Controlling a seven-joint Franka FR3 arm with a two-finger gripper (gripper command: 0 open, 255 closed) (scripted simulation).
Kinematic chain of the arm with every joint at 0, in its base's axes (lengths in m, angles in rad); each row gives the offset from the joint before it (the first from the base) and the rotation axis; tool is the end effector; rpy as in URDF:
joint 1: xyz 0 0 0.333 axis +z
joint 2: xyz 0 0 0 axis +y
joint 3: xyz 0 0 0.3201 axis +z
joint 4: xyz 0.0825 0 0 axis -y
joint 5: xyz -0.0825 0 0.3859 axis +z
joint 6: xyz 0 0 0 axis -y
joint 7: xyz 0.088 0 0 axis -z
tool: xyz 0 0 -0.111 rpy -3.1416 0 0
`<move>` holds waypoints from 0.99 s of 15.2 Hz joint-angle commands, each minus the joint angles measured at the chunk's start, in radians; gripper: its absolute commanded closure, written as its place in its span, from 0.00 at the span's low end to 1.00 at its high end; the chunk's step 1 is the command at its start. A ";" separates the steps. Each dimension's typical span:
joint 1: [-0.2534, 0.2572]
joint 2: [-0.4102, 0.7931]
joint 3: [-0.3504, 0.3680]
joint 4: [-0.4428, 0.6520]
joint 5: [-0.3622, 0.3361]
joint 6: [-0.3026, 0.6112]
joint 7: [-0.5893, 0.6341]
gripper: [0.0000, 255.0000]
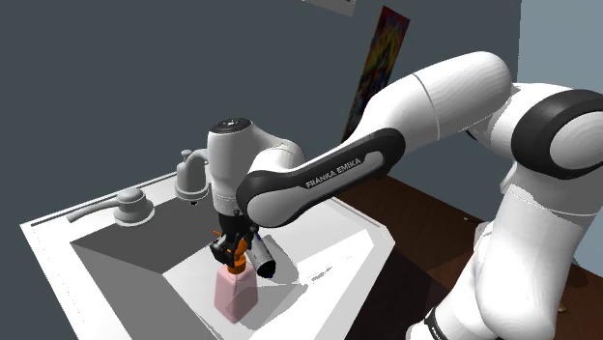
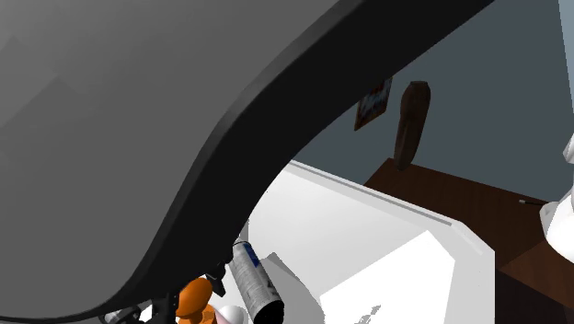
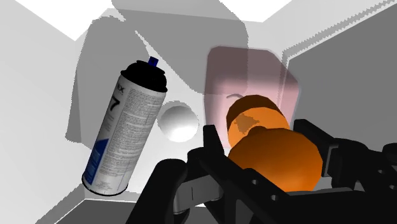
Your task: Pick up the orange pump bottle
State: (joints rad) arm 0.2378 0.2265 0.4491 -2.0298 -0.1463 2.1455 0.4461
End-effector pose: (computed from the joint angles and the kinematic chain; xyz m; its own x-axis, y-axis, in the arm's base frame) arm 0.4556 0.3569 0.3382 0.9476 0.3120 -0.0692 0.3158 -0.9473 0.0529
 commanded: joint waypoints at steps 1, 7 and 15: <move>0.000 0.001 0.000 0.000 0.000 0.000 0.000 1.00; -0.002 -0.011 0.001 -0.001 0.006 -0.009 -0.005 1.00; -0.009 -0.065 0.009 0.046 0.039 -0.104 -0.029 1.00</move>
State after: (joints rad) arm 0.2310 0.1715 0.4580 -1.9850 -0.1126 2.0518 0.4228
